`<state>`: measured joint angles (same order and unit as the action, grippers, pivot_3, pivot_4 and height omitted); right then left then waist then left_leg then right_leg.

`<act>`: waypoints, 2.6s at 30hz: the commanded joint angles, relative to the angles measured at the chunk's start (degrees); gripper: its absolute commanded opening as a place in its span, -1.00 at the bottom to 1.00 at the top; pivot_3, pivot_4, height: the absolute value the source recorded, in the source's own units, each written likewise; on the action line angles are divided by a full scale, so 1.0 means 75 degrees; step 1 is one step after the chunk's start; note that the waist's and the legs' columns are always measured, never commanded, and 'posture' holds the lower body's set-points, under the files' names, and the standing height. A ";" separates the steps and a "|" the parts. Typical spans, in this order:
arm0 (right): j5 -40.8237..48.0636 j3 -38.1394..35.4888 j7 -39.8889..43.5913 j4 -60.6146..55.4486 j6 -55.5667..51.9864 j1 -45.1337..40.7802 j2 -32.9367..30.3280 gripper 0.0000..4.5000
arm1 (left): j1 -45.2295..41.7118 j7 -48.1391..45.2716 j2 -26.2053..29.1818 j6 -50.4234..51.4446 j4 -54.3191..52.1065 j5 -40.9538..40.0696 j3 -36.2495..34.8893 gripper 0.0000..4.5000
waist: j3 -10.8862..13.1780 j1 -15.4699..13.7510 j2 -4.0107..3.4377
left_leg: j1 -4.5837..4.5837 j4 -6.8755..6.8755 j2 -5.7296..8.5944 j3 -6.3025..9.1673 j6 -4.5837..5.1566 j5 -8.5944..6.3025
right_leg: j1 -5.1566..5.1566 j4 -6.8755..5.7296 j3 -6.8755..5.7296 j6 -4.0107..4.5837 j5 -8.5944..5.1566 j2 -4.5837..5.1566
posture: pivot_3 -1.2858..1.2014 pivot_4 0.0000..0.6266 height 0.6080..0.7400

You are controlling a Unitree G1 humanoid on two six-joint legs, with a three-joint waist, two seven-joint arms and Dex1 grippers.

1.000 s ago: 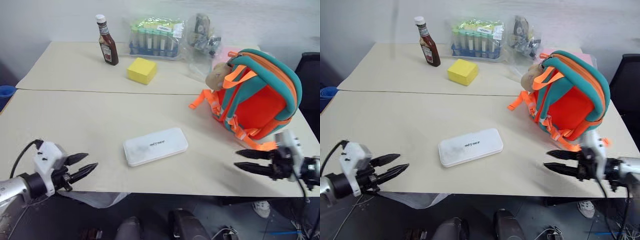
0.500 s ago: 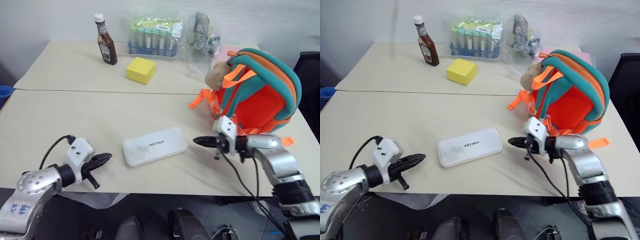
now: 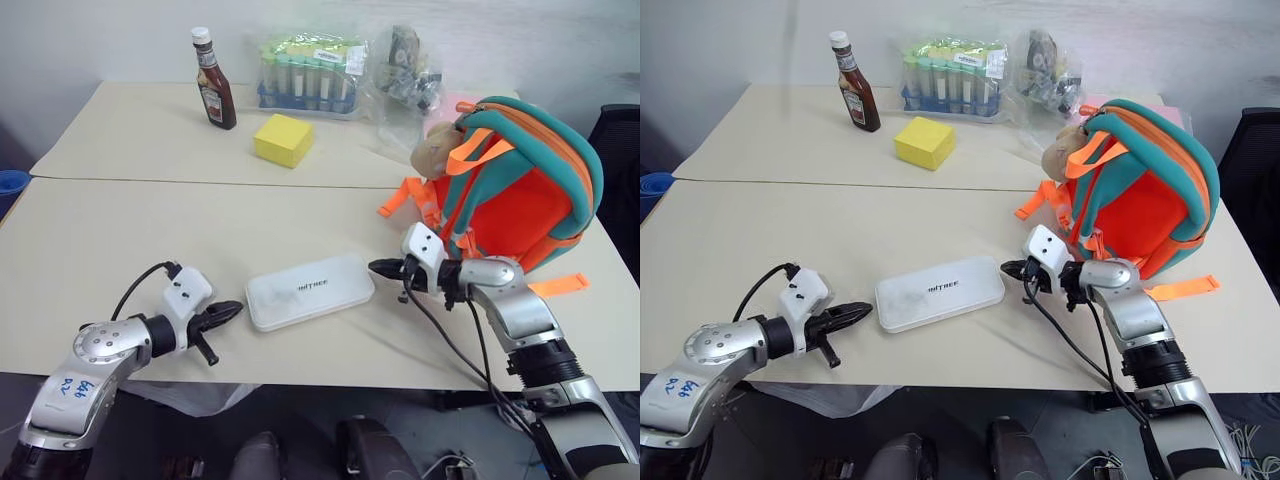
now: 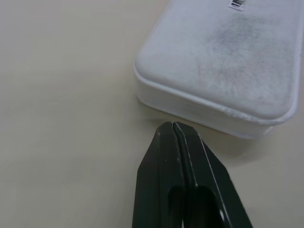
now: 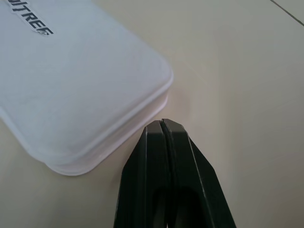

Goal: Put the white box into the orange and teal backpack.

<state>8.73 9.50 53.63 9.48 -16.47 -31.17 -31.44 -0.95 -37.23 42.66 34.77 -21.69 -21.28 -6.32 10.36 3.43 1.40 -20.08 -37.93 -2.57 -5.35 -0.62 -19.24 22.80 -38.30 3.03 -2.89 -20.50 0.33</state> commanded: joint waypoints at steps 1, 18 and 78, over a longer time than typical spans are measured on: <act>-0.0033 -0.0239 -0.0044 -0.0258 0.0034 0.0169 -0.0236 -1.00 | -0.0166 -0.0138 -0.0050 -0.0200 0.0044 0.0062 0.0068 -0.99 | 0.0000 -0.0008 0.0000 | -0.0001 -0.0002 0.0000 0.0001 0.0000 0.0000 | 0.0001 -0.0002 -0.0001 0.0000 0.0000 0.0000 | 0.03 -0.52 1.00; 0.0667 -0.0649 0.0425 -0.2124 -0.0849 0.1509 -0.0907 -1.00 | -0.1877 -0.0644 -0.0427 -0.0835 0.1976 0.0497 0.0529 -0.99 | 0.0000 -0.0024 0.0001 | -0.0012 -0.0020 0.0001 0.0009 0.0004 0.0000 | 0.0004 -0.0018 -0.0013 -0.0003 0.0001 0.0004 | 0.03 -0.52 1.00; -0.0258 -0.0291 -0.0064 -0.1121 -0.0052 0.0798 -0.0398 -1.00 | -0.3683 0.1406 0.0231 0.7697 0.3919 -0.5322 -0.0922 0.90 | 0.0005 0.0007 0.0007 | -0.0016 -0.0091 0.0013 0.0055 -0.0032 0.0019 | 0.0002 -0.0089 -0.0050 -0.0009 0.0004 0.0022 | 0.03 -0.52 1.00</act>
<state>6.02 8.59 53.01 3.10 -17.55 -25.36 -33.68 -29.43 -26.50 43.15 91.95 9.14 -60.54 -14.18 10.40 3.48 1.45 -20.20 -38.60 -2.47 -4.93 -0.86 -19.09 22.81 -38.97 2.64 -2.95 -20.46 0.50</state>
